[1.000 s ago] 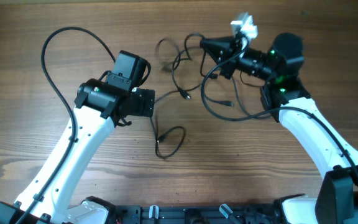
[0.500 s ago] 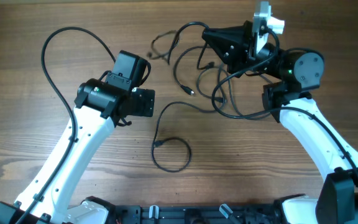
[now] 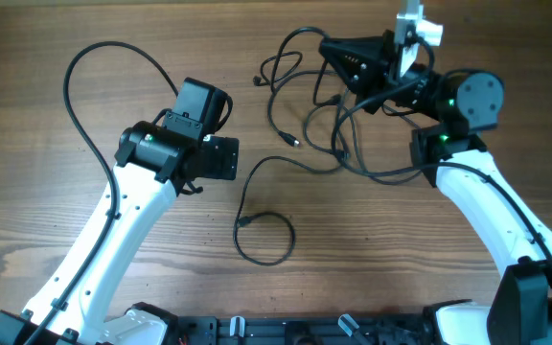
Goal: Untangle cables
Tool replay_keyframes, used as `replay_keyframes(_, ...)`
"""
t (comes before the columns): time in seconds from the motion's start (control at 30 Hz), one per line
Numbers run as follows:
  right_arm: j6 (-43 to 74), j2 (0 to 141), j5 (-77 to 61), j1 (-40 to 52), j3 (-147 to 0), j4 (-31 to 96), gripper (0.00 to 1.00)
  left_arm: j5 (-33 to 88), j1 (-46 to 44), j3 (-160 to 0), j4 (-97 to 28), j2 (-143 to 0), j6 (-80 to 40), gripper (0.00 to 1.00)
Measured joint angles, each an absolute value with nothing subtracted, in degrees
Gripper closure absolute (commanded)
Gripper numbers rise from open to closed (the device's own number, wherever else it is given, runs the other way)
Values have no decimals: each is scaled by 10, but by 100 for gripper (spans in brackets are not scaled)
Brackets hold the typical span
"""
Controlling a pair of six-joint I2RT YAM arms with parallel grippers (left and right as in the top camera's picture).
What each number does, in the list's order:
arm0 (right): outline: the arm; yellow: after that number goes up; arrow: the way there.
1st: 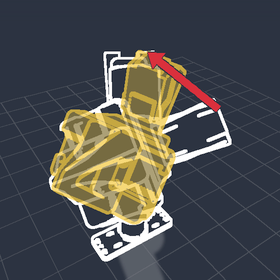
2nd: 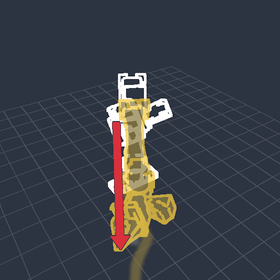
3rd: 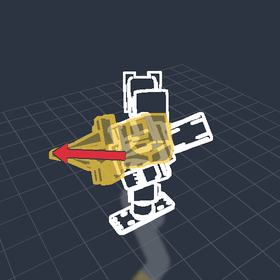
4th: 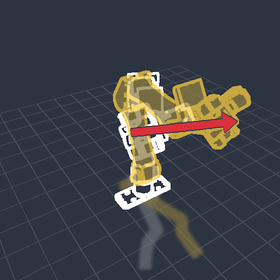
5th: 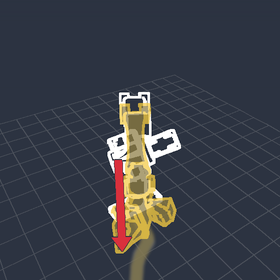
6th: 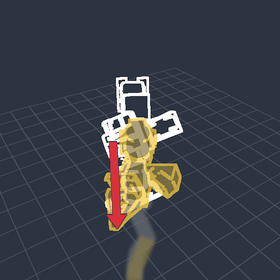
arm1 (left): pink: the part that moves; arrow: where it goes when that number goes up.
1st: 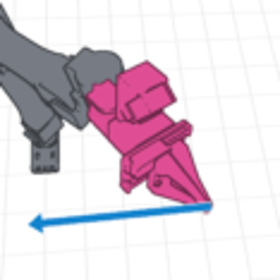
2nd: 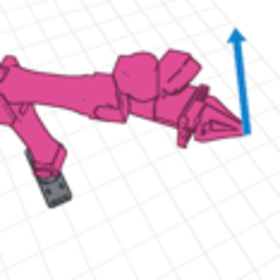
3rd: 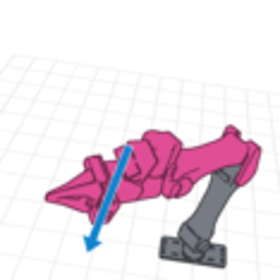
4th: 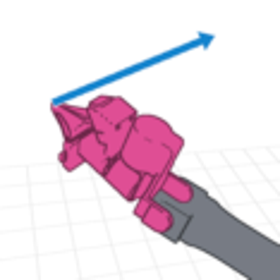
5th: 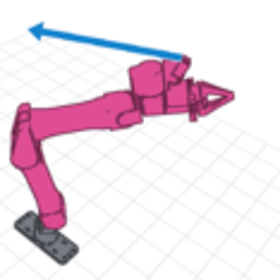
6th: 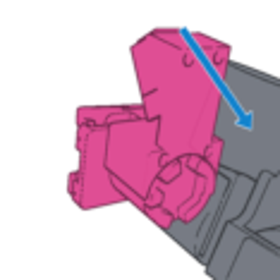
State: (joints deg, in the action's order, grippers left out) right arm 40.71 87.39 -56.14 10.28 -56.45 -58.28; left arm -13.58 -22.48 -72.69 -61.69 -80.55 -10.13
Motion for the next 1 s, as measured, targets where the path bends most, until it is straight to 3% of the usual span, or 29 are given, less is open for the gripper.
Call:
replay_keyframes(0.3, 371, 874, -544, 63, -648, -199, 96, -136, -225, -727, -617, -806, -101, 0)
replay_keyframes(0.43, 304, 874, -535, 53, -740, -20, 96, -136, -225, -727, -616, -806, -101, 0)
replay_keyframes(0.53, 209, 874, -493, 48, -855, 182, 96, -136, -225, -727, -617, -806, -101, 0)
replay_keyframes(0.63, 110, 872, -382, 48, -957, 344, 96, -136, -225, -727, -617, -806, -101, 0)
replay_keyframes(0.7, 25, 870, -237, 48, -1013, 434, 96, -136, -225, -727, -617, -806, -101, 0)
replay_keyframes(0.9, -87, 868, 156, 46, -1033, 510, 96, -136, -225, -727, -617, -806, -101, 0)
replay_keyframes(1.0, -104, 868, 284, 29, -1033, 512, 96, -136, -225, -727, -617, -806, -101, 0)
